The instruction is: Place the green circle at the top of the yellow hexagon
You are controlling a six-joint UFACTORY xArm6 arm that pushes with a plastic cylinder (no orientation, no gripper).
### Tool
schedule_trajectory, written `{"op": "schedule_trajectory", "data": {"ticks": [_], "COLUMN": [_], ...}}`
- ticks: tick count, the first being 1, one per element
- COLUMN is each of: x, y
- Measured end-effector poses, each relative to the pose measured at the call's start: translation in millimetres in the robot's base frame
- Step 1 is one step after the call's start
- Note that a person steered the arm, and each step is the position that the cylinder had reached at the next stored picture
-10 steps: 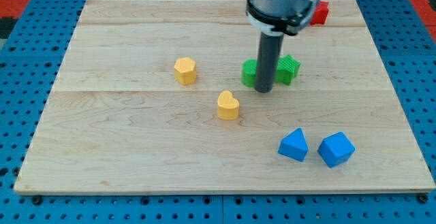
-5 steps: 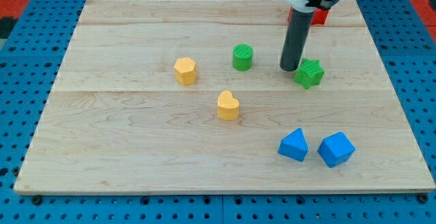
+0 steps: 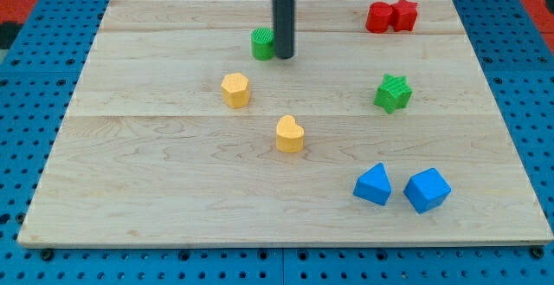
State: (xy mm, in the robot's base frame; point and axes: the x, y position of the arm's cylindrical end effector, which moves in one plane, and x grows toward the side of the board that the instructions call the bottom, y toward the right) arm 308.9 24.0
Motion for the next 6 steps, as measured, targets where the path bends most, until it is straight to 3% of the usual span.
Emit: {"op": "schedule_trajectory", "data": {"ticks": [1,2,6], "x": [-29,-31,-5], "y": [-3,-38,-86]}}
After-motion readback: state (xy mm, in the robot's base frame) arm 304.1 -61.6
